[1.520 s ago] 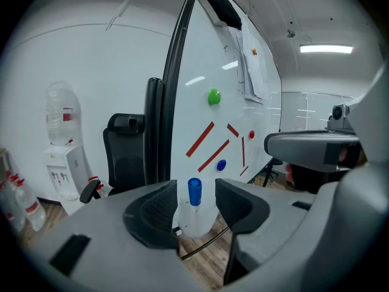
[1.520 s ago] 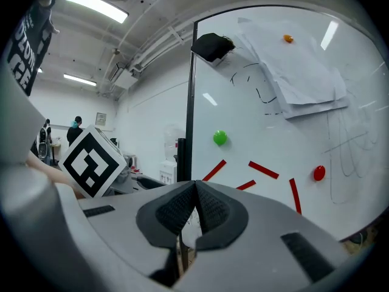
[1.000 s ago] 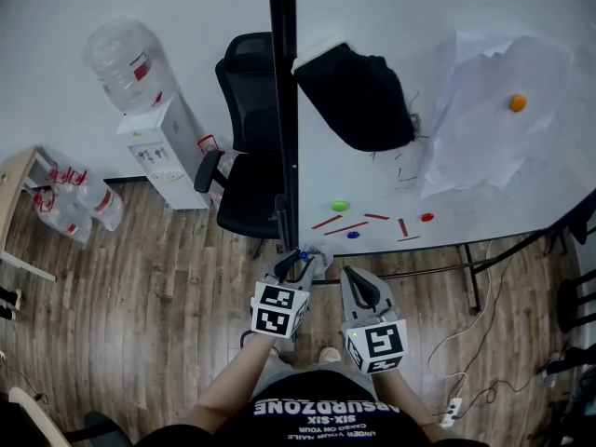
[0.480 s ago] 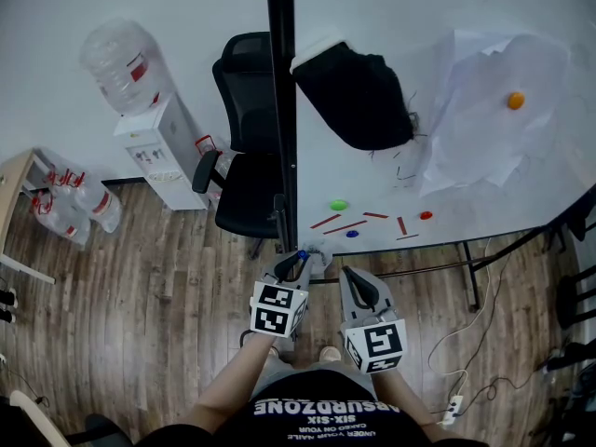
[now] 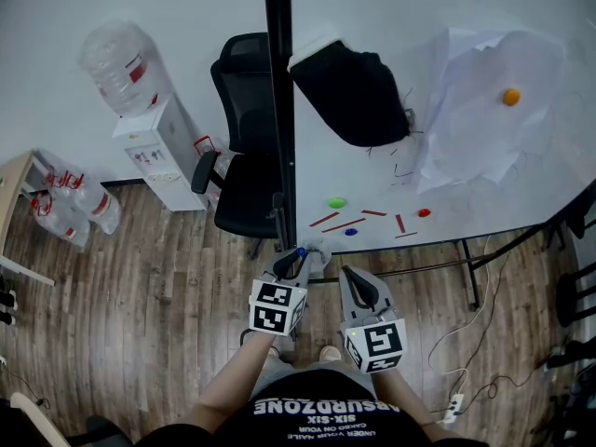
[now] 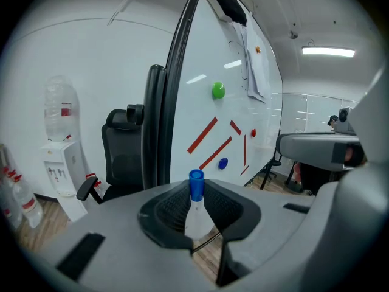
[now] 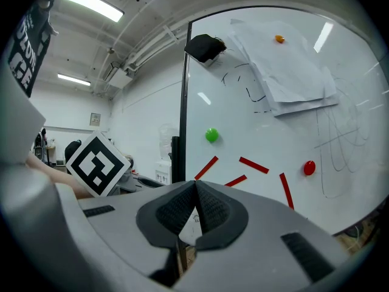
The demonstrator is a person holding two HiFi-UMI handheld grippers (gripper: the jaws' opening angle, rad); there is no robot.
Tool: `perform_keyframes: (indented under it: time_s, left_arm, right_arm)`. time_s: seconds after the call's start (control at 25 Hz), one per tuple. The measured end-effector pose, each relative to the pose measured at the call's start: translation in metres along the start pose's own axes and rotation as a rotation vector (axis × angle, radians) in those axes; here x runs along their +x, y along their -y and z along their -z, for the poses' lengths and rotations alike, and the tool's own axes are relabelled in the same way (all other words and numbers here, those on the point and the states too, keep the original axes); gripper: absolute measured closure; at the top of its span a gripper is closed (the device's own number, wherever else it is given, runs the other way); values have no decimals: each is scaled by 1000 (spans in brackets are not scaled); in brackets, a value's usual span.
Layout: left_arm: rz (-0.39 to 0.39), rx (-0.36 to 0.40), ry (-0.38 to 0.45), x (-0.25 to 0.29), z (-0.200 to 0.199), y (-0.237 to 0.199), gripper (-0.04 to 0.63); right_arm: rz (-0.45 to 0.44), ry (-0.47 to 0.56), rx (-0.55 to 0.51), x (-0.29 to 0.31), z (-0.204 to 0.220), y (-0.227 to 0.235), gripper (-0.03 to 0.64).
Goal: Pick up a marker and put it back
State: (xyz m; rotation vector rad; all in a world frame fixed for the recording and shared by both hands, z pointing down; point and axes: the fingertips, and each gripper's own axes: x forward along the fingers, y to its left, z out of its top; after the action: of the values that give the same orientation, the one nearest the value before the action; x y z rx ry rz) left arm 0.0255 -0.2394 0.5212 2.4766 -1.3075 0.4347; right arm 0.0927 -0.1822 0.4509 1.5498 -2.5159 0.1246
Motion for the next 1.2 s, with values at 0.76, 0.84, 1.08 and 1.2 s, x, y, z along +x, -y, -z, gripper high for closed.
perform_keyframes:
  time_s: [0.76, 0.84, 1.08, 1.2]
  left_arm:
    - [43, 16, 154, -34, -67, 11, 526]
    - [48, 20, 165, -38, -72, 12, 526]
    - [58, 18, 183, -48, -78, 13, 526]
    - [62, 13, 191, -55, -79, 13, 526]
  right_arm:
    - [15, 13, -7, -7, -5, -7, 620]
    - [12, 17, -9, -7, -7, -10, 620]
    - [11, 17, -10, -7, -8, -16, 620]
    - [8, 17, -11, -8, -9, -20, 620]
